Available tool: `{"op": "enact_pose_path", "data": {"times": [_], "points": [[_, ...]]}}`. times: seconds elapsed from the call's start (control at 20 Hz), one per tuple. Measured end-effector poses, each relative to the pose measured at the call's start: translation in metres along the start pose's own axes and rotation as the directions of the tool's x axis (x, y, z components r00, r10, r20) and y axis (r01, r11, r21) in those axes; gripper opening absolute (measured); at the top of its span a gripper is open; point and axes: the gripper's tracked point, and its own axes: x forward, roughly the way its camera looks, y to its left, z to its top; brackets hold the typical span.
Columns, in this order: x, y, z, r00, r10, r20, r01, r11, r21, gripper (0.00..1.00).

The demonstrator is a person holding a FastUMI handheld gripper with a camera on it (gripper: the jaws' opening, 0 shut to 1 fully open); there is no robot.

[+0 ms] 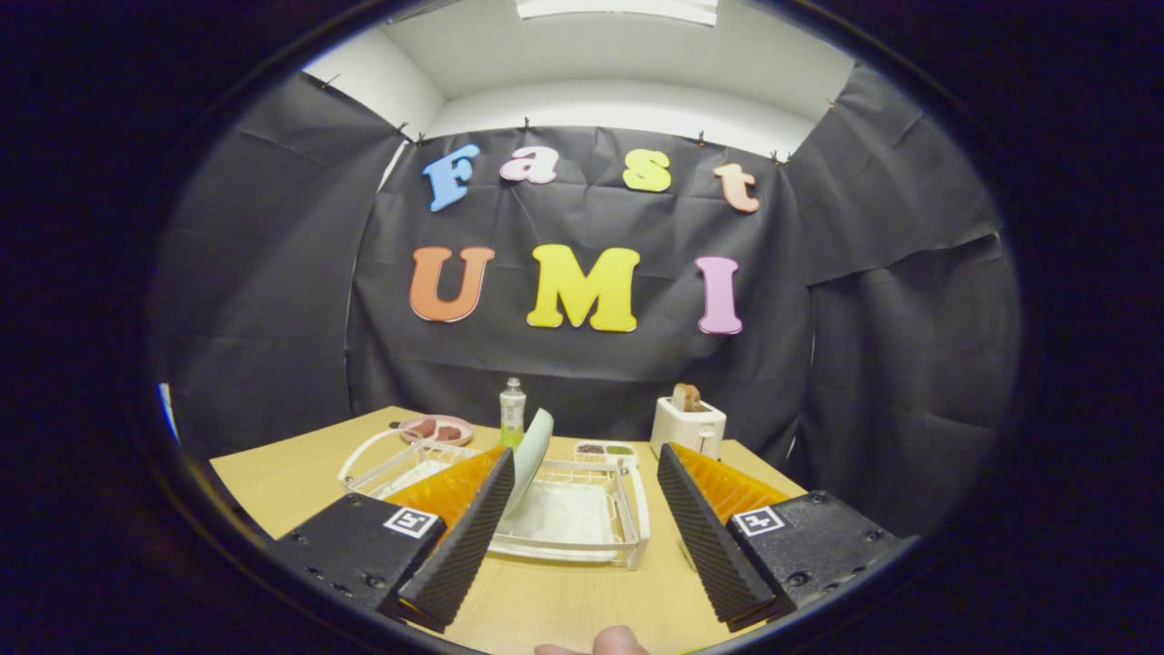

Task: Take the plate from the dish rack, then take the spoon from the basket and place it into the plate.

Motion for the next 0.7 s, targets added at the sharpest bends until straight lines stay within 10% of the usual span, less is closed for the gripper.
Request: {"op": "enact_pose_path", "data": {"times": [0.7], "points": [[0.098,0.027,0.065,0.951,0.173,-0.258,-0.173,0.985,0.021,1.00]]}}
